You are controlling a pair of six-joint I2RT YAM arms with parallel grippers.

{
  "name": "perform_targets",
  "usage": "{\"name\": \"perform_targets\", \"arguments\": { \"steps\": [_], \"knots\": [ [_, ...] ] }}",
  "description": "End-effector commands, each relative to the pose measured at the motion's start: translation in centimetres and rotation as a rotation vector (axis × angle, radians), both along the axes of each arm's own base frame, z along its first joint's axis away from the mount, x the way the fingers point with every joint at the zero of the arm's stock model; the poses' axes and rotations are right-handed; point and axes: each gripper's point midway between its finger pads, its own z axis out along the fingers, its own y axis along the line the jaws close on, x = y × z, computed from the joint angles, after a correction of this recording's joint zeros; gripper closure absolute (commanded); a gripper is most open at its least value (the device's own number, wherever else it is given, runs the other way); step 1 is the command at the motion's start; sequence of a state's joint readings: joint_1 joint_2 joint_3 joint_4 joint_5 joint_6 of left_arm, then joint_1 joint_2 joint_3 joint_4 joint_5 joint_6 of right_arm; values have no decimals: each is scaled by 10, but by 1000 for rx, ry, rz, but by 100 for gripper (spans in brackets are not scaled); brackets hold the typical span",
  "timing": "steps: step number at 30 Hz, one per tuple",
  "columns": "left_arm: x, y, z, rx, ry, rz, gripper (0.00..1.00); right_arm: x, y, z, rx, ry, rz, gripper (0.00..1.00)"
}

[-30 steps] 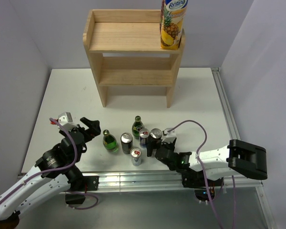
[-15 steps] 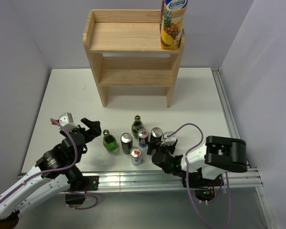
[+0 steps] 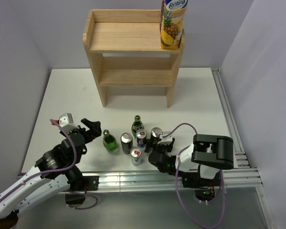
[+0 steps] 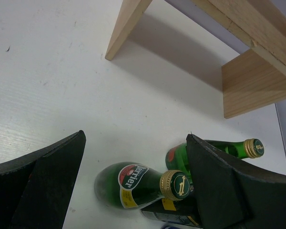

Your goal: Place and organize the beverage onto the shelf

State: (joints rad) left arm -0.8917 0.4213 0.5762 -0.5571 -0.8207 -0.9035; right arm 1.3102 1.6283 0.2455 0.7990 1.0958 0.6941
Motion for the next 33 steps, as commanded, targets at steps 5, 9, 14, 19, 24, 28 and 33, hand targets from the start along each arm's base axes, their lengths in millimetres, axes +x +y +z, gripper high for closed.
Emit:
{"name": "perform_targets", "arguments": {
  "steps": [5,9,14,19,24,28,33],
  "knots": [
    [2,1,4,-5,-20,12,6,21,2,23,48,-86,-79,2],
    [2,1,5,-4,-21,13,6,30,-3,23,50,-91,-90,7],
    [3,0,4,3,-17,13,6,44,-6,23,53,-86,-118,30],
    [3,-1,3,7,-13,13,6,50,4,15,33,-65,-88,100],
    [3,1,4,3,-18,16,6,43,-1,31,43,-52,-97,100],
    [3,1,5,-2,-23,18,6,33,-9,77,81,-51,-111,100],
    [2,1,4,-5,-26,16,6,28,-24,153,80,-92,-101,100]
  ]
}}
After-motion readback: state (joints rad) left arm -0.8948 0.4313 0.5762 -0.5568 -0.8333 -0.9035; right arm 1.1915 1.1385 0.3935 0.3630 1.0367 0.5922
